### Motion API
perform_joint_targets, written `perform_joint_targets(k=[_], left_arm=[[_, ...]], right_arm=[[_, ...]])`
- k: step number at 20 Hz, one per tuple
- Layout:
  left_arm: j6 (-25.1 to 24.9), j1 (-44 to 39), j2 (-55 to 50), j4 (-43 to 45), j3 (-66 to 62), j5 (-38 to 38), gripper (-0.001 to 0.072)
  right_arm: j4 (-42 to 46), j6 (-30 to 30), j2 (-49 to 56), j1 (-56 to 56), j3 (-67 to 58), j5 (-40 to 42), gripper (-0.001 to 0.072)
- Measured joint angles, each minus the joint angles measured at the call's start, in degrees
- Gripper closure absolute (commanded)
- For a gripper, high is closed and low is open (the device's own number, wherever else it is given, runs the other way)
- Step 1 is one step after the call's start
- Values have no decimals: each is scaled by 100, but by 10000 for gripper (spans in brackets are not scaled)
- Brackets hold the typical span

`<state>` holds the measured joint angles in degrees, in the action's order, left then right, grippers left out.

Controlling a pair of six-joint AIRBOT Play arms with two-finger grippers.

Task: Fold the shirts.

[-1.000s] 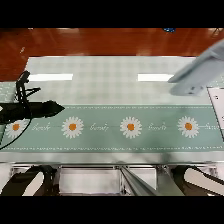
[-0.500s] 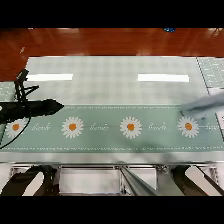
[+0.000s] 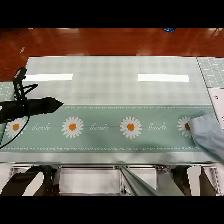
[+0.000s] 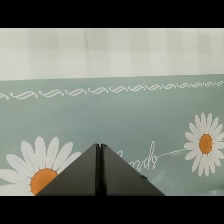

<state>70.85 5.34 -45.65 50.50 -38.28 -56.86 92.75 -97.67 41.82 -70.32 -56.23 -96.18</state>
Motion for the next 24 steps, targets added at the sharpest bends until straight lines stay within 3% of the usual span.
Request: perform_joint_targets(k=[3,4,6,7,10,13,16,19,21,24], left_arm=[[-76,0,-46,0,-46,234,693],[-87,0,-85,2,-109,317,693],[-107,0,-232,2,-404,424,693],[-120,0,-330,2,-625,448,694],[-122,-101,-820,-33,-1672,376,694],[-46,-605,-1519,70,-3058,39,695],[380,-1412,-2216,979,-4111,-208,693],[1211,-1805,-2817,2133,-4367,-420,693],[1609,-1910,-3141,2507,-4385,-632,693],[1912,-1991,-3453,2776,-4395,-852,693]], right_arm=[[-63,-33,20,-57,63,70,322],[-291,-31,87,-70,17,116,402],[-1108,35,317,-46,-197,254,636],[-1543,61,455,57,-348,341,686],[-2820,297,911,1143,-938,833,686],[-3294,568,1484,3298,-1596,1589,686],[-2382,601,2197,5534,-2046,2026,686],[-433,232,2994,7152,-2227,1915,686],[310,81,3434,7733,-2280,1827,686],[752,-44,3829,8124,-2315,1832,686]])
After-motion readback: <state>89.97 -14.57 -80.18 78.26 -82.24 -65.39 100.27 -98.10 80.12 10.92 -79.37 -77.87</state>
